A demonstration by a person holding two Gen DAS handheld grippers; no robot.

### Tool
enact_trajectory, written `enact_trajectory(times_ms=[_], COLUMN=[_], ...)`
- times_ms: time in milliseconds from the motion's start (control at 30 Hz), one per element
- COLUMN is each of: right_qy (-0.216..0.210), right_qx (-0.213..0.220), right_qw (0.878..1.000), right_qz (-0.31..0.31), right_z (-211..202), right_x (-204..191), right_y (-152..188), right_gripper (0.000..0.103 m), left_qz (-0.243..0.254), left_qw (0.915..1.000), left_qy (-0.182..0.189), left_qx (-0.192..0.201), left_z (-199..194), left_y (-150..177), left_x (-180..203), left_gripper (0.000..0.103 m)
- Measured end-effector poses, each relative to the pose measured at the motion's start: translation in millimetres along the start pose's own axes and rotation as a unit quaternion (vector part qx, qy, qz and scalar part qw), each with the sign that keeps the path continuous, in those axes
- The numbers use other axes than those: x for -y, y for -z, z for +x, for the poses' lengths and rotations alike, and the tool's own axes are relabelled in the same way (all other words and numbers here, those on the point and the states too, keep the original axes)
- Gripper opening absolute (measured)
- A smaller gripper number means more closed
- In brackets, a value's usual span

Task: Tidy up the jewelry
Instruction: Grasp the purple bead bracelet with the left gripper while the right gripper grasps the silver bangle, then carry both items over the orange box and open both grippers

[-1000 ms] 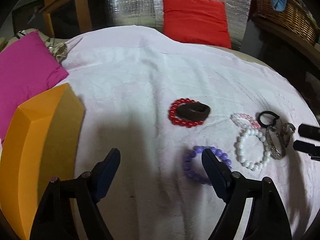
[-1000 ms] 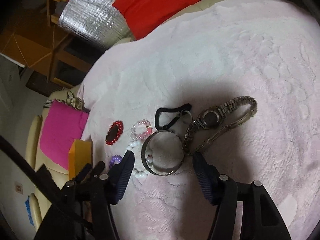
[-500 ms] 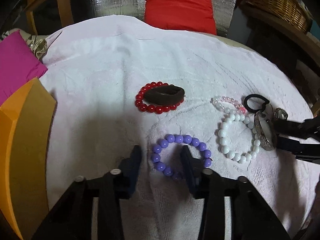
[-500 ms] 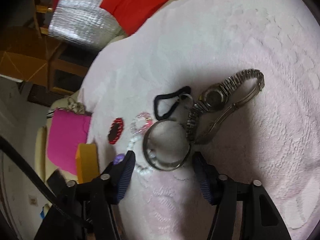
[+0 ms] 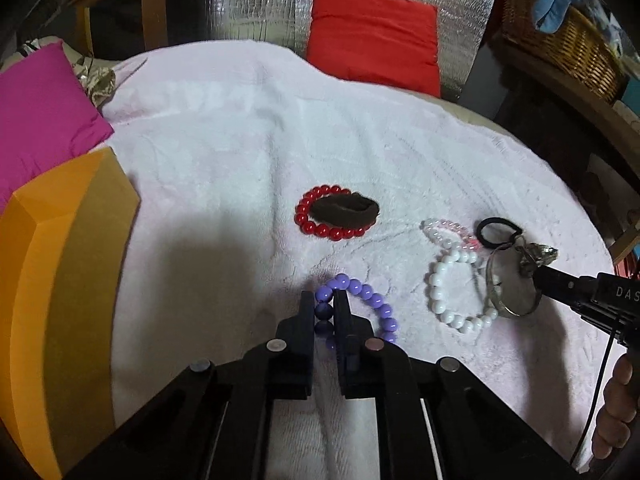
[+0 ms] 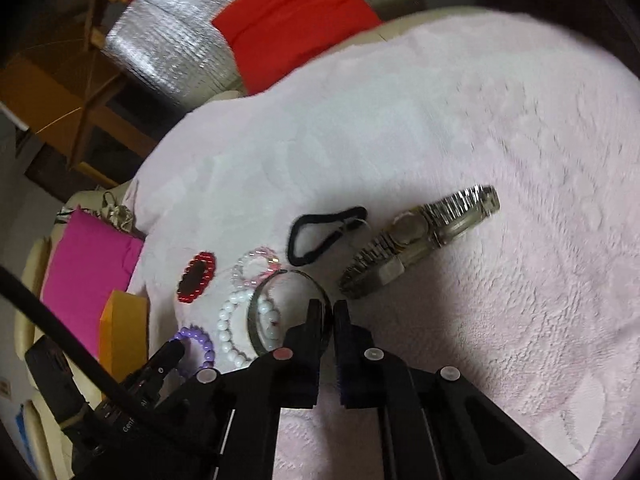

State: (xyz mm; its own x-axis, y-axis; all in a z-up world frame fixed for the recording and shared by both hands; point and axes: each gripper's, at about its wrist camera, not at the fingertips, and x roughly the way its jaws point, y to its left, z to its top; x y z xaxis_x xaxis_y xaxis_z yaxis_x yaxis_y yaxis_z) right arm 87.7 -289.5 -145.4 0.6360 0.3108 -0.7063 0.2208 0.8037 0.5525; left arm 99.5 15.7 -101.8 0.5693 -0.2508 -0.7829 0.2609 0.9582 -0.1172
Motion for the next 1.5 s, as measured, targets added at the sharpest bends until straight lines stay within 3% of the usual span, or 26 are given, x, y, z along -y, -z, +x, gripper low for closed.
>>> enact_trajectory(times_ms=[200, 433, 567, 733, 833, 933, 1133, 1167, 1200, 1233, 1267, 1300, 1333, 1500], right_qy=[-0.02, -0.045, -0.068, -0.106, -0.138, -0.151, -0.164, -0.163, -0.164, -0.167, -0.167, -0.165, -0.167, -0.141], right_qx=[0.028, 0.059, 0.062, 0.045, 0.025, 0.006, -0.034, -0.038, -0.047, -0.058, -0.067, -0.072, -0.07, -0.03], right_qw=[0.999, 0.997, 0.994, 0.988, 0.982, 0.976, 0.971, 0.971, 0.972, 0.971, 0.972, 0.973, 0.974, 0.98], right_qz=[-0.01, -0.028, -0.055, -0.098, -0.13, -0.155, -0.173, -0.169, -0.164, -0.159, -0.151, -0.142, -0.135, -0.136], right_z=[-27, -62, -70, -60, -43, -21, 34, 41, 50, 56, 60, 61, 61, 29], right_x=[-5, -17, -43, -100, -150, -195, -271, -277, -281, -285, -286, -284, -282, -236], right_y=[4, 12, 23, 44, 62, 78, 107, 110, 113, 114, 115, 115, 113, 91], right_gripper=[0.007, 0.007, 0.007, 0.007, 0.007, 0.007, 0.01, 0.01, 0.012, 0.016, 0.029, 0.048, 0.055, 0.057], left_qz=[-0.002, -0.01, -0.028, -0.06, -0.1, -0.139, -0.162, -0.167, -0.175, -0.179, -0.182, -0.183, -0.183, -0.143], left_qw=[0.9995, 0.9964, 0.9944, 0.9845, 0.9771, 0.9722, 0.9615, 0.9607, 0.959, 0.9578, 0.957, 0.9561, 0.9549, 0.9606], left_qy=[0.01, 0.016, -0.016, -0.103, -0.152, -0.167, -0.21, -0.211, -0.213, -0.214, -0.216, -0.218, -0.22, -0.209], left_qx=[0.029, 0.083, 0.1, 0.128, 0.111, 0.086, 0.071, 0.068, 0.067, 0.068, 0.067, 0.07, 0.08, 0.115], left_z=[-36, -106, -136, -170, -171, -166, -159, -158, -157, -155, -154, -156, -158, -165], left_y=[0, 9, 18, 36, 56, 67, 77, 78, 79, 79, 79, 82, 81, 72], left_x=[1, -4, -23, -65, -104, -137, -166, -167, -171, -172, -172, -174, -171, -138], left_gripper=[0.01, 0.01, 0.01, 0.01, 0.01, 0.01, 0.01, 0.015, 0.018, 0.028, 0.041, 0.045, 0.047, 0.052])
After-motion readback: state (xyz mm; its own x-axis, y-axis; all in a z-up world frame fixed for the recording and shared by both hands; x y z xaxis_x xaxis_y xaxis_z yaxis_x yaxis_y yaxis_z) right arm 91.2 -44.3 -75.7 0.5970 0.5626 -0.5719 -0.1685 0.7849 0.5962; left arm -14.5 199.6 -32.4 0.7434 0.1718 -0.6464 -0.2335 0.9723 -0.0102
